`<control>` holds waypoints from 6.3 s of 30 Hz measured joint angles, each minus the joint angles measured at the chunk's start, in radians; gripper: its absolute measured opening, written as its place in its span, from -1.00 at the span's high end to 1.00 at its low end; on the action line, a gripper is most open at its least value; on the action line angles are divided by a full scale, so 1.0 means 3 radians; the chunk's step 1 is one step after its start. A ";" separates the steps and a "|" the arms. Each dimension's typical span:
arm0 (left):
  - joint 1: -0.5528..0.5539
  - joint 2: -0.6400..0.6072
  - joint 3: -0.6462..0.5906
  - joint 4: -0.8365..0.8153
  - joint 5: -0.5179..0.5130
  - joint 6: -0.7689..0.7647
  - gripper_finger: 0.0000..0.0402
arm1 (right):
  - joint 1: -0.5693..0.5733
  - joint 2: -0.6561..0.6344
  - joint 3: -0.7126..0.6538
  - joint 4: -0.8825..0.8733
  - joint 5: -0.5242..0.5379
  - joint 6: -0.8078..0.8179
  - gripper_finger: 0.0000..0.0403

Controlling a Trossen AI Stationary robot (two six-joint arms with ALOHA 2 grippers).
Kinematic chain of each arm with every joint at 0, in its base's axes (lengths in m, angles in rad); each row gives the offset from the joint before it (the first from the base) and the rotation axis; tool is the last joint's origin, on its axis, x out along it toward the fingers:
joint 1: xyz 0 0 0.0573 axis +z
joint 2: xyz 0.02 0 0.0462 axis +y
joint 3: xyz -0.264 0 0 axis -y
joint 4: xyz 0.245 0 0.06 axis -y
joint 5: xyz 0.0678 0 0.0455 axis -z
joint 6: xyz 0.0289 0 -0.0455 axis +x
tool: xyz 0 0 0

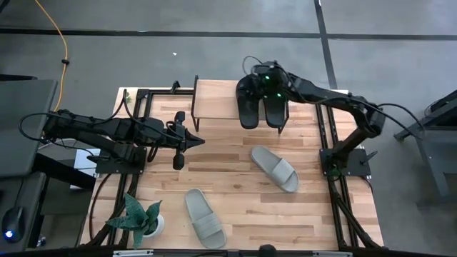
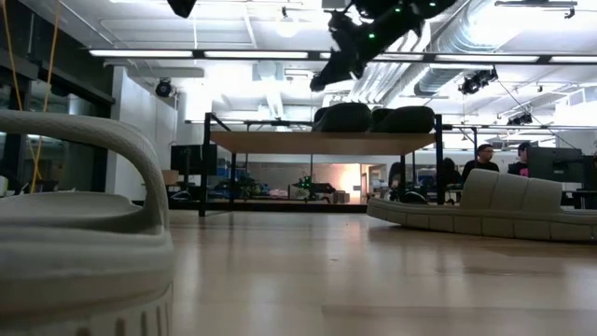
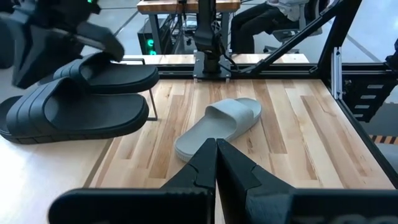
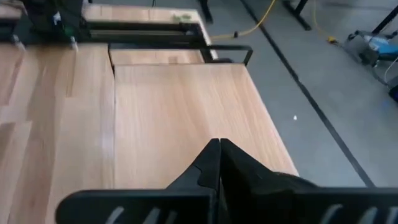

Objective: Pick and place slides into the shelf
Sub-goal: Put the black slide on the shelf, then put the right gray slide on the shelf

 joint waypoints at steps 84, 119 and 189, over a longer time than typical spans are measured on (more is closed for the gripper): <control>0.0000 0.0003 0.0000 -0.0069 -0.0001 -0.0003 1.00 | 0.0080 0.0881 0.1550 -0.1700 0.0094 -0.0186 1.00; 0.0000 0.0004 0.0000 -0.0553 -0.0203 0.0073 1.00 | 0.1009 0.0883 0.1550 -0.2908 0.0186 -0.0138 1.00; -0.0654 0.0669 0.0000 0.0032 0.0672 -0.0247 1.00 | 0.2879 0.0383 0.0496 -0.4042 0.1474 0.1861 0.38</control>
